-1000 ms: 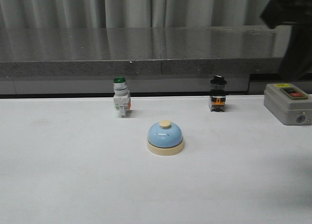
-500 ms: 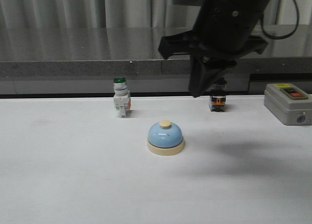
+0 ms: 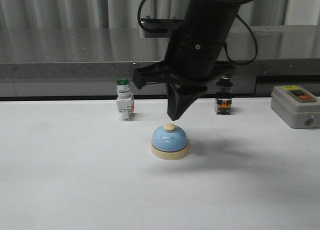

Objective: Place and press bell with both arms

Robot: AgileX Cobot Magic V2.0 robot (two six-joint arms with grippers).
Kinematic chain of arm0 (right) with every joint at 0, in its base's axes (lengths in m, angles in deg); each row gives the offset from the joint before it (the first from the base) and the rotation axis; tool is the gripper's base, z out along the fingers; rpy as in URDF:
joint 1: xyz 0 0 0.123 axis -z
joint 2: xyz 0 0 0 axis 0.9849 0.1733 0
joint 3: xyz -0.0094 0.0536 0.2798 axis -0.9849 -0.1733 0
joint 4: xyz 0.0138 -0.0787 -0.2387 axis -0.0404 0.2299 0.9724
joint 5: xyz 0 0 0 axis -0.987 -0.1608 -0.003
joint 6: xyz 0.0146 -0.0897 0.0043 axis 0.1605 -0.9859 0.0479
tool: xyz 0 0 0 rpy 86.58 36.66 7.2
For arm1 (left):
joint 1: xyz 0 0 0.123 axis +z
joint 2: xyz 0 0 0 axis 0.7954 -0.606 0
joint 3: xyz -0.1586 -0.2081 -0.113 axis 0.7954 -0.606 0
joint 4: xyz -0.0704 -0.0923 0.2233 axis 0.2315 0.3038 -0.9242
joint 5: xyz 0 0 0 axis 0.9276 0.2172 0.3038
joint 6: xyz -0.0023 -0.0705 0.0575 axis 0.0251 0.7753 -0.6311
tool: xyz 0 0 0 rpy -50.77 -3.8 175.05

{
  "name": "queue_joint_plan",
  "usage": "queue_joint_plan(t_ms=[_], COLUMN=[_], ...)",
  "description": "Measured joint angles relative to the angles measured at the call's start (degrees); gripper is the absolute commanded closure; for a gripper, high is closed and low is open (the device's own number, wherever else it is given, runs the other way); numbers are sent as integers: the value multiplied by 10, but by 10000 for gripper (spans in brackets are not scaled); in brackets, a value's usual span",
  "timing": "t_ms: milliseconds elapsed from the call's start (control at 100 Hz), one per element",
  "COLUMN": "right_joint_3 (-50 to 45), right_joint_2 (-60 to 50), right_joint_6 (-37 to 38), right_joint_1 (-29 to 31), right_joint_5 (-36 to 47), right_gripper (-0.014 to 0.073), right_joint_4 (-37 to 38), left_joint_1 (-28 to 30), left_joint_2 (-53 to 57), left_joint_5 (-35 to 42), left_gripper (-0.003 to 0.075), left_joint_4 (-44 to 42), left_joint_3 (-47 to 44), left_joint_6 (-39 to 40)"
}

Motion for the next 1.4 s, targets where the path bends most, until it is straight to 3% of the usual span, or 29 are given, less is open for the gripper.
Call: queue_joint_plan(t_ms=[620,890,1170,1400], right_joint_3=[29,28,15,-73], right_joint_2=[45,-26,-153,-271], right_joint_6=[0,0,0,0], right_joint_1=[-4,0,70,153], right_joint_5=[-5,-22,-26,-20], right_gripper=[654,654,654,654], right_joint_4=[-2,16,32,47], left_joint_1=[0,0,0,0], left_joint_2=[0,0,0,0], left_joint_5=[0,0,0,0], left_gripper=[741,741,741,741], left_joint_4=[0,0,0,0], left_joint_3=[0,0,0,0], left_joint_6=[0,0,0,0])
